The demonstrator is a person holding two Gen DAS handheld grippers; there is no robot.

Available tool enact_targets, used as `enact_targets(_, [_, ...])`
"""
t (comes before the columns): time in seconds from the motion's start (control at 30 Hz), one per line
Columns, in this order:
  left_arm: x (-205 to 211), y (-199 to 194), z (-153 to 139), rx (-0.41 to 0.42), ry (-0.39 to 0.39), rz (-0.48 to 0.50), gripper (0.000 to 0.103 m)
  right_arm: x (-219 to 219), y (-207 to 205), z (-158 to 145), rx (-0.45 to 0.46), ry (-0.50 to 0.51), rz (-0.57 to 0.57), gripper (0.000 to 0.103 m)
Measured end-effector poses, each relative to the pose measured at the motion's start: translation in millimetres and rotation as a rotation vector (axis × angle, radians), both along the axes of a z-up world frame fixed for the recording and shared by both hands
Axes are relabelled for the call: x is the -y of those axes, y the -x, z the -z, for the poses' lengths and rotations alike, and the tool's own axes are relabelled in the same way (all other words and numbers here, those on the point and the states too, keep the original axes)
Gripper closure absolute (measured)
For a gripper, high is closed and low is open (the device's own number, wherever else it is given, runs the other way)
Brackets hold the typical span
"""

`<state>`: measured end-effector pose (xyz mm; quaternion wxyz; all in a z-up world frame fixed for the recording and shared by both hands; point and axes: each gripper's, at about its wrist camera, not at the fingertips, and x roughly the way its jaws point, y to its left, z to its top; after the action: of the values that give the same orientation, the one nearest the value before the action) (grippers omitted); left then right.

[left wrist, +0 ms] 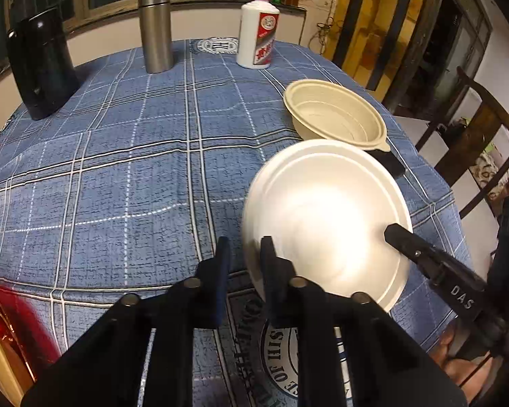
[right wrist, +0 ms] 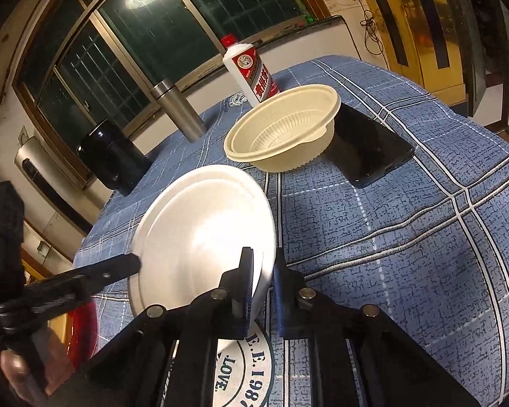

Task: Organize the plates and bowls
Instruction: 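Grasp the large white paper plate rim with both grippers and lift it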

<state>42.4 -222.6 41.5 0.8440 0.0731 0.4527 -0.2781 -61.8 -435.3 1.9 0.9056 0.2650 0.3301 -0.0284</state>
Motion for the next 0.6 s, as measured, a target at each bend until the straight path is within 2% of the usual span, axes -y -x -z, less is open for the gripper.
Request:
enact_targets(0.2, [2.8,12.4,1.0,0.083,-0.032,0.001,0.093,-4.7,1.3,-2.4,0.003,0.030,-0.007,0.088])
enact_targets(0.4, [-2.4,19.2,-0.7,0.103,-0.033,0.004,0.093,-10.1,3.3,-4.6,0.001,0.056,-0.010,0.088])
enact_targets(0.47, [-4.6,23.2,-0.7,0.106,-0.039,0.005,0.093,-15.8,6.0,-7.4,-0.003,0.095,-0.005,0.093])
enact_targets(0.6, [-19.9,39.0,-10.3,0.127,-0.025,0.006,0.092,-26.9,20.3,-20.9,0.018,0.108,-0.030,0.094])
